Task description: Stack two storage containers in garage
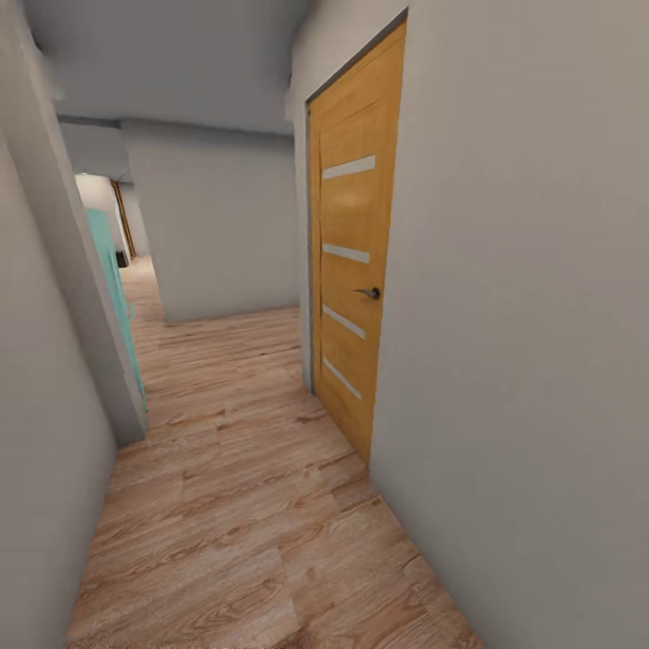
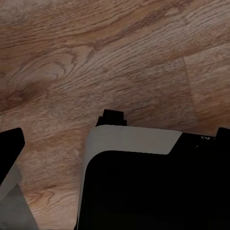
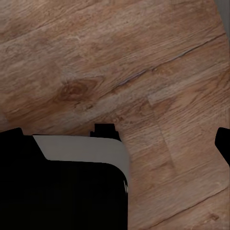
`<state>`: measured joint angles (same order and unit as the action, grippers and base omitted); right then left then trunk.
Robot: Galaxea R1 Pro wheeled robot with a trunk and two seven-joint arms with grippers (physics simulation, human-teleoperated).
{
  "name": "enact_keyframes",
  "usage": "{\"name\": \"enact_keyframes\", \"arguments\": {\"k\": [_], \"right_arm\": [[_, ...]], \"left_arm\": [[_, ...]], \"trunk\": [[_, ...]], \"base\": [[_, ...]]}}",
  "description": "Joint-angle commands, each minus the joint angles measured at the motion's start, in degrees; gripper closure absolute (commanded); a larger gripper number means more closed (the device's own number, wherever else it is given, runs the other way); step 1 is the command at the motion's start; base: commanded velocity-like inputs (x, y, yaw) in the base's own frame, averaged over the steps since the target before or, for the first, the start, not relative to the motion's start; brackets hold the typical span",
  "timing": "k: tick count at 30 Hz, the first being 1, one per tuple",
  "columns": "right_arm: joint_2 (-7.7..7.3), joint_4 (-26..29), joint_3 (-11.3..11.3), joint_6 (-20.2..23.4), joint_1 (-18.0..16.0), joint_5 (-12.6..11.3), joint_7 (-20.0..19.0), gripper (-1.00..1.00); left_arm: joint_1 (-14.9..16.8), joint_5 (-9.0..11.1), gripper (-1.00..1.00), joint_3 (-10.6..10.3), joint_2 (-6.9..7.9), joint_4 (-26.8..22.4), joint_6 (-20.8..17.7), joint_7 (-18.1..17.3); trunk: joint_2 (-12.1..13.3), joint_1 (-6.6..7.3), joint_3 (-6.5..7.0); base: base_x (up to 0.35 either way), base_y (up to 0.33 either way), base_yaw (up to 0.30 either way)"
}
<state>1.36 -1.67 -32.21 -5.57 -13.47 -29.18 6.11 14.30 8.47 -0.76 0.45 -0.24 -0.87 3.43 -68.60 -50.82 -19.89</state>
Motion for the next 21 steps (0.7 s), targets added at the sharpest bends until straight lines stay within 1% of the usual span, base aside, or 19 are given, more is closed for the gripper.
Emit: {"name": "enact_keyframes", "arguments": {"k": [1, 21], "right_arm": [[0.05, -0.16, -0.48, -0.31, -0.06, -0.52, 0.04, -1.00], [0.06, -0.18, -0.48, -0.31, -0.06, -0.53, 0.04, -1.00]], "left_arm": [[0.03, 0.50, -1.00, -0.12, -0.01, -0.02, -0.09, 0.09], [0.03, 0.57, -1.00, -0.12, 0.00, -0.02, -0.09, 0.09]], "trunk": [[-0.04, 0.00, -0.06], [-0.04, 0.00, 0.07]], "base": [[0.000, 0.000, 0.271], [0.000, 0.000, 0.271]]}}
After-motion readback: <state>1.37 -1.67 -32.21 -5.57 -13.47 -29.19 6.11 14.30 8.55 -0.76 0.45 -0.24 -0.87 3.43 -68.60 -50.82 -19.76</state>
